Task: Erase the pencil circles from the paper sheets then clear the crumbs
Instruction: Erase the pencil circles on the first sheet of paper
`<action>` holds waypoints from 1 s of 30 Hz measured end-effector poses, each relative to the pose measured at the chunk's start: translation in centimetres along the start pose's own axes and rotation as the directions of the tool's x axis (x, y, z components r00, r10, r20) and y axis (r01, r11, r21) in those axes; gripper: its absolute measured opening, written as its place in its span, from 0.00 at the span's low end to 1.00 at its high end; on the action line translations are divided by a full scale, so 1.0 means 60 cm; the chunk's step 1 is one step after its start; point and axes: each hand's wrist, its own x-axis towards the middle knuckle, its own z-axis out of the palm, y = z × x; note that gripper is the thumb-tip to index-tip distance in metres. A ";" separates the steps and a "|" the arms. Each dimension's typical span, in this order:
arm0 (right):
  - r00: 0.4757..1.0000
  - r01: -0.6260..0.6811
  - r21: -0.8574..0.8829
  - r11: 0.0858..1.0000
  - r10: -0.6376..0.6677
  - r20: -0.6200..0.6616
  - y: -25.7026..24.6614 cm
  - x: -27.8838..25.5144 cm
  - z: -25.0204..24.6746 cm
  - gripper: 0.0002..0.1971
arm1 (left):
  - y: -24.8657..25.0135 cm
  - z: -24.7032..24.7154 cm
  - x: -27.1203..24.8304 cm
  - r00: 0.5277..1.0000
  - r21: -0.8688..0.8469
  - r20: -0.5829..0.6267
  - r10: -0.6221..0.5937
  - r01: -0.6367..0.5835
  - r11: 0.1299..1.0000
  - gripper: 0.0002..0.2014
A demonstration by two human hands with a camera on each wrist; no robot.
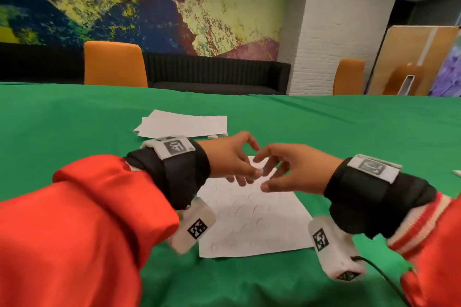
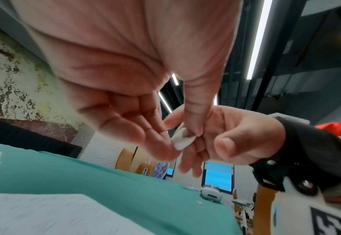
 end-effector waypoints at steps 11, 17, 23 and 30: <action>0.995 -0.003 -0.109 0.994 -0.008 -0.100 0.025 -0.004 0.003 0.12 | -0.028 -0.023 -0.041 0.977 0.405 0.111 -0.184 0.124 0.906 0.28; 0.992 -0.113 -0.158 0.981 0.103 -0.073 0.067 -0.010 0.008 0.09 | -0.049 0.019 -0.080 0.882 0.681 0.354 -0.312 -0.014 0.732 0.30; 0.990 -0.121 -0.170 0.978 0.107 -0.088 0.067 -0.016 0.009 0.09 | -0.047 0.041 -0.085 0.892 0.707 0.398 -0.214 -0.149 0.691 0.28; 0.987 -0.145 -0.181 0.973 0.129 -0.094 0.057 -0.022 0.009 0.07 | -0.055 0.039 -0.093 0.925 0.671 0.342 -0.164 -0.118 0.732 0.11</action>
